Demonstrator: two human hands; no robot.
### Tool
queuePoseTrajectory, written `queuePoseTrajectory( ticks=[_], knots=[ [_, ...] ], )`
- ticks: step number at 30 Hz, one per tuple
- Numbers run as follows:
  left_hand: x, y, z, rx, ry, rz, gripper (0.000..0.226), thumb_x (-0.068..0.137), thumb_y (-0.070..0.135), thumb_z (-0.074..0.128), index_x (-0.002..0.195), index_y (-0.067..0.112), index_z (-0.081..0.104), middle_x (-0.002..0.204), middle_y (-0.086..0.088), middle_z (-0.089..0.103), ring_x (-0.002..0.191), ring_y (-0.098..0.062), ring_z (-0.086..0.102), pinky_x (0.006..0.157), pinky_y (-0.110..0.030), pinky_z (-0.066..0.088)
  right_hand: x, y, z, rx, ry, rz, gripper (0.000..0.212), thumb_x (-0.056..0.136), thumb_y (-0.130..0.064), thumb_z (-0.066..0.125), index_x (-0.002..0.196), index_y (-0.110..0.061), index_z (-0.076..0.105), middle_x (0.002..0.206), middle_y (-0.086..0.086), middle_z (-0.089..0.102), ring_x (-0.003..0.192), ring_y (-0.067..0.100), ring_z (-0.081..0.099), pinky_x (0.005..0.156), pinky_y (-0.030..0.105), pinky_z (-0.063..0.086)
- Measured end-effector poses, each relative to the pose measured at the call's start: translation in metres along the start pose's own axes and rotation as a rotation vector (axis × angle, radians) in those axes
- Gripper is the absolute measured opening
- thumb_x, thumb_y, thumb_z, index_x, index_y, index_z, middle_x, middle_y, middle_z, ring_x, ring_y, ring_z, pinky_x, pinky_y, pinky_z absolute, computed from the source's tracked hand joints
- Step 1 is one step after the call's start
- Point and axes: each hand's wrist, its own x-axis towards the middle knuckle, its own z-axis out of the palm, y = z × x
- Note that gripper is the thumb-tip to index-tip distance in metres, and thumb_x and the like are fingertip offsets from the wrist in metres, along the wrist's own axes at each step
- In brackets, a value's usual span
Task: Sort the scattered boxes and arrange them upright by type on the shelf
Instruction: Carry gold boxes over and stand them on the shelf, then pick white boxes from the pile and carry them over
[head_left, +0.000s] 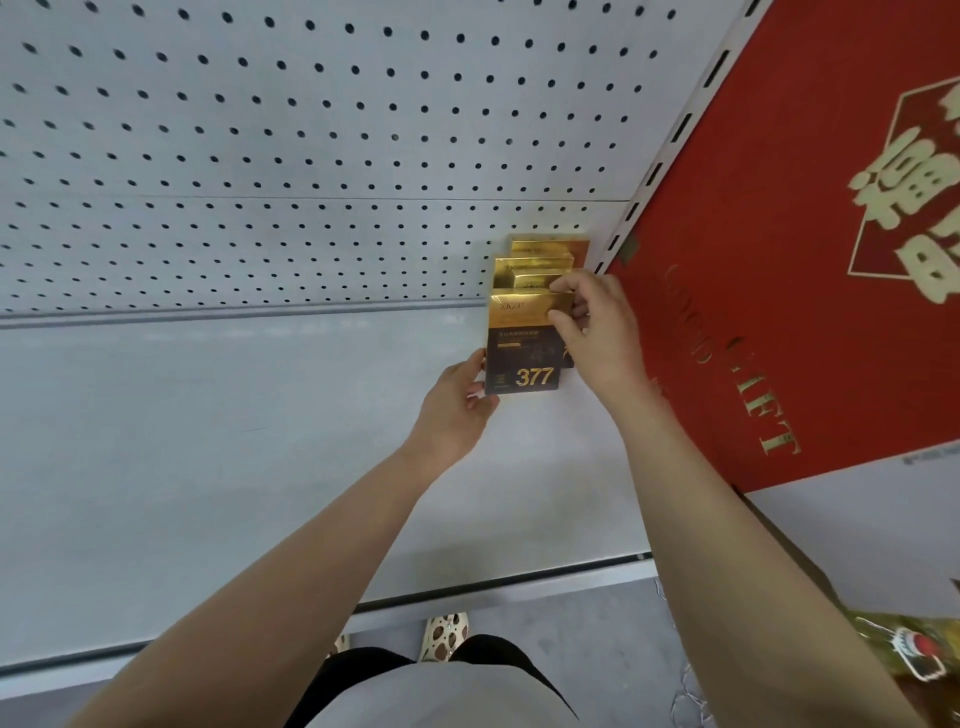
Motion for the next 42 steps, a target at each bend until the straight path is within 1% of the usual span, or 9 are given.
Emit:
queuePoseTrajectory(
  ticks=[4, 9, 12, 17, 21, 26, 32, 36, 42],
  knots=[
    [-0.004, 0.001, -0.003, -0.033, 0.010, -0.018, 0.052, 0.098, 0.014, 0.050, 0.148, 0.026, 0.037, 0.145, -0.001, 0.044, 0.125, -0.013, 0.051, 0.088, -0.016, 0.038, -0.001, -0.003, -0.001, -0.058, 0.011, -0.032, 0.029, 0.085, -0.008, 0.068, 0.111, -0.021, 0.063, 0.115, -0.003, 0.049, 0.104, 0.021, 0.058, 0.092, 0.038, 0.052],
    [-0.028, -0.005, -0.031, -0.092, 0.148, -0.018, 0.037, 0.099, 0.013, 0.051, 0.134, 0.024, 0.053, 0.129, 0.005, 0.060, 0.107, -0.006, 0.058, 0.095, -0.020, 0.046, -0.007, -0.022, 0.000, -0.187, 0.124, -0.142, 0.021, 0.088, -0.014, 0.066, 0.109, -0.015, 0.066, 0.114, 0.008, 0.053, 0.111, 0.025, 0.049, 0.093, 0.022, 0.035],
    [-0.053, -0.019, -0.059, -0.124, 0.258, -0.029, 0.028, 0.099, 0.016, 0.051, 0.122, 0.028, 0.062, 0.112, 0.012, 0.068, 0.098, -0.002, 0.062, 0.081, -0.011, 0.047, -0.012, -0.039, 0.016, -0.145, 0.145, -0.192, 0.017, 0.090, -0.015, 0.061, 0.106, -0.012, 0.066, 0.111, 0.010, 0.058, 0.107, 0.030, 0.053, 0.090, 0.027, 0.035],
    [-0.116, -0.055, -0.112, -0.150, 0.452, -0.050, 0.024, 0.098, 0.018, 0.053, 0.116, 0.028, 0.065, 0.101, 0.014, 0.071, 0.097, -0.001, 0.065, 0.080, -0.010, 0.045, -0.042, -0.082, 0.068, -0.018, -0.011, -0.253, 0.019, 0.095, -0.019, 0.054, 0.108, -0.013, 0.066, 0.107, 0.005, 0.062, 0.100, 0.025, 0.057, 0.087, 0.031, 0.042],
    [-0.182, -0.092, -0.159, -0.214, 0.614, -0.086, 0.025, 0.097, 0.013, 0.053, 0.117, 0.023, 0.066, 0.099, 0.010, 0.072, 0.092, -0.004, 0.067, 0.091, -0.028, 0.052, -0.087, -0.136, 0.118, 0.032, -0.183, -0.293, 0.017, 0.098, -0.021, 0.054, 0.110, -0.019, 0.065, 0.106, -0.002, 0.062, 0.100, 0.018, 0.054, 0.084, 0.026, 0.040],
    [-0.280, -0.143, -0.217, -0.271, 0.819, -0.169, 0.026, 0.098, 0.011, 0.051, 0.117, 0.021, 0.066, 0.101, 0.005, 0.072, 0.093, -0.005, 0.067, 0.092, -0.030, 0.052, -0.150, -0.223, 0.184, 0.070, -0.356, -0.424, 0.018, 0.100, -0.022, 0.052, 0.111, -0.019, 0.065, 0.108, -0.005, 0.064, 0.100, 0.016, 0.054, 0.083, 0.023, 0.037],
    [-0.403, -0.224, -0.292, -0.258, 0.995, -0.236, 0.026, 0.098, 0.011, 0.052, 0.112, 0.029, 0.065, 0.098, 0.010, 0.071, 0.094, -0.008, 0.067, 0.092, -0.035, 0.052, -0.234, -0.341, 0.272, 0.119, -0.509, -0.542, 0.022, 0.101, -0.023, 0.049, 0.116, -0.019, 0.064, 0.110, -0.004, 0.065, 0.100, 0.016, 0.054, 0.084, 0.023, 0.038],
    [-0.475, -0.274, -0.341, -0.260, 1.104, -0.292, 0.033, 0.097, 0.013, 0.053, 0.103, 0.044, 0.062, 0.096, 0.015, 0.070, 0.093, -0.010, 0.067, 0.092, -0.037, 0.053, -0.286, -0.416, 0.327, 0.162, -0.573, -0.610, 0.020, 0.100, -0.022, 0.052, 0.115, -0.018, 0.065, 0.110, -0.004, 0.065, 0.098, 0.016, 0.055, 0.081, 0.022, 0.037],
    [-0.557, -0.324, -0.399, -0.319, 1.211, -0.353, 0.034, 0.098, 0.013, 0.052, 0.101, 0.045, 0.062, 0.095, 0.015, 0.070, 0.093, -0.009, 0.067, 0.092, -0.035, 0.053, -0.338, -0.510, 0.391, 0.179, -0.669, -0.713, 0.019, 0.100, -0.023, 0.052, 0.113, -0.020, 0.065, 0.107, -0.005, 0.065, 0.098, 0.016, 0.055, 0.083, 0.023, 0.039]
  ],
)
